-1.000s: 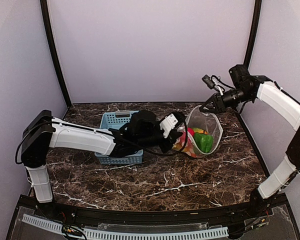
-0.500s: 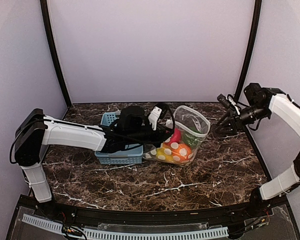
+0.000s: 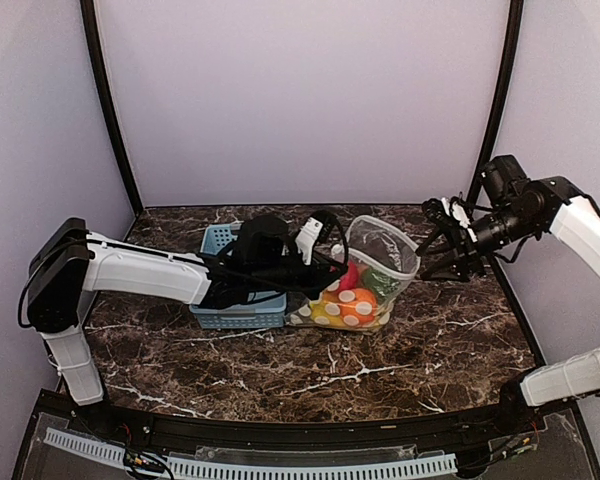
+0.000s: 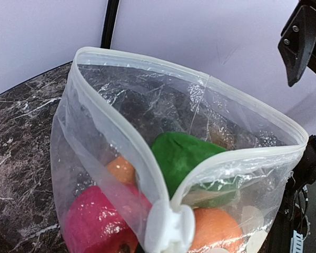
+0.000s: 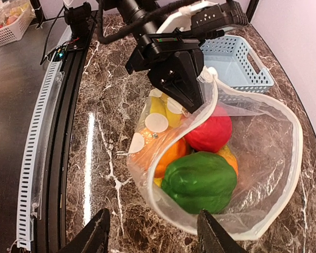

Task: Place the food in the zip-top bag and seal the zipper
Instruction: Pass from the left arm to the right, then pass from the right arm to the left

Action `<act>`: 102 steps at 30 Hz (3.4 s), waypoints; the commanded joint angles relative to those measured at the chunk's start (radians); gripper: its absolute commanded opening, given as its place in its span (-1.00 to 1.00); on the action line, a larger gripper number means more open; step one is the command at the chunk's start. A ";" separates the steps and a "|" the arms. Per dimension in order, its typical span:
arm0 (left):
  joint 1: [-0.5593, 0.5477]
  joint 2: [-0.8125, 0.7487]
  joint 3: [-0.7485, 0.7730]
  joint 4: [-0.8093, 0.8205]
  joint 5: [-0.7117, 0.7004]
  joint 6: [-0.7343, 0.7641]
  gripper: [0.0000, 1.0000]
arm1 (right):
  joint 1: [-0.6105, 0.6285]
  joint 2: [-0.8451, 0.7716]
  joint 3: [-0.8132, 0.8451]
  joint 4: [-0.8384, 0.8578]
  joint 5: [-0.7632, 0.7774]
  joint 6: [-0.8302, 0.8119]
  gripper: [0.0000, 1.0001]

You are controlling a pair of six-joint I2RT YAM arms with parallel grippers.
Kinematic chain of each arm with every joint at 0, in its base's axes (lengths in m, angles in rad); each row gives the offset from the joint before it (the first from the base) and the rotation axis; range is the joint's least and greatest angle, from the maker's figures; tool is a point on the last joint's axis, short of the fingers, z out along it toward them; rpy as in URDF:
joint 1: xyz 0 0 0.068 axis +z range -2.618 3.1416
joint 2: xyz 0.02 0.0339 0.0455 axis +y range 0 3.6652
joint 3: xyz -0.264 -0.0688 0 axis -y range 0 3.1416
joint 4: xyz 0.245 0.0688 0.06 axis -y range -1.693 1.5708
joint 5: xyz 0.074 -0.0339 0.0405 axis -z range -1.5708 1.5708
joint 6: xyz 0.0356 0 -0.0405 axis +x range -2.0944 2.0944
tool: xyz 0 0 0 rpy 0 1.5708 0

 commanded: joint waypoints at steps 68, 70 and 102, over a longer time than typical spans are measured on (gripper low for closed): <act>0.096 -0.069 0.076 0.030 0.368 0.018 -0.33 | 0.253 0.343 0.212 0.188 0.142 0.377 -1.00; 0.096 -0.069 0.073 0.036 0.370 0.013 -0.37 | 0.253 0.346 0.212 0.189 0.146 0.380 -1.00; 0.096 -0.128 -0.004 0.019 0.278 0.051 -0.92 | 0.252 0.341 0.219 0.213 0.211 0.407 -0.90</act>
